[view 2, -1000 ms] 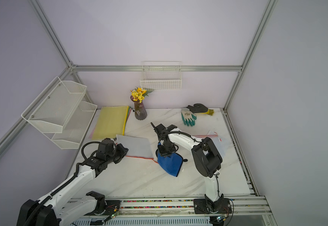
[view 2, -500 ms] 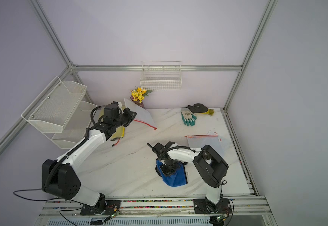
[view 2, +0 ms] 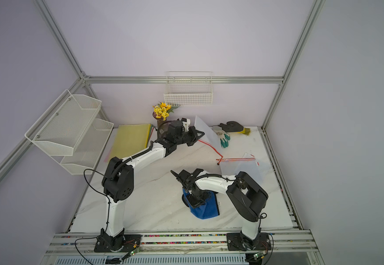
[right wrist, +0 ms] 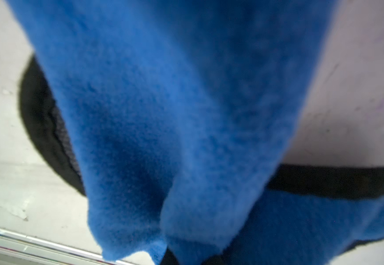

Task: Wipe the document bag
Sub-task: Place the document bag.

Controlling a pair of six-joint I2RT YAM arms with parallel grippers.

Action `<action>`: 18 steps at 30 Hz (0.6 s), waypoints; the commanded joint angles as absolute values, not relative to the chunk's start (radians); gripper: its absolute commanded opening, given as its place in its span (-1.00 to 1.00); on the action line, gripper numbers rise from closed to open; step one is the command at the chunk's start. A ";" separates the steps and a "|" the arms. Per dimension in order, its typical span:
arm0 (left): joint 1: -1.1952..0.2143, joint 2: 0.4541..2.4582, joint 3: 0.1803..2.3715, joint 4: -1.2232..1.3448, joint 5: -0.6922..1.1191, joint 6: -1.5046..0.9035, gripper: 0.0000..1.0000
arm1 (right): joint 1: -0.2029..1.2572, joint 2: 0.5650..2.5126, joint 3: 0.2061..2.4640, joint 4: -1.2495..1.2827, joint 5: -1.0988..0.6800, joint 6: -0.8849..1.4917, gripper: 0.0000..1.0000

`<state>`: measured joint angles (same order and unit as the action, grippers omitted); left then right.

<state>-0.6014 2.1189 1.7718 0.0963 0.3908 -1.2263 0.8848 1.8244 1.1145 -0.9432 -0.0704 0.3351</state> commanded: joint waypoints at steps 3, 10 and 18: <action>-0.661 2.287 1.937 0.380 0.460 -1.380 -1.00 | 0.938 2.039 0.992 -0.757 -0.091 0.364 -1.00; -0.725 2.640 2.207 0.490 0.580 -1.602 -1.00 | 0.958 2.089 1.005 -0.741 -0.090 0.377 -1.00; -0.724 2.745 2.269 0.459 0.655 -1.605 0.07 | 0.962 2.079 0.971 -0.719 -0.104 0.399 -1.00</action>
<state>-0.7311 2.7853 2.2154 0.3931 0.6029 -1.5826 0.9325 1.8465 1.1336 -0.9604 -0.0032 0.3801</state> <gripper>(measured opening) 0.393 0.063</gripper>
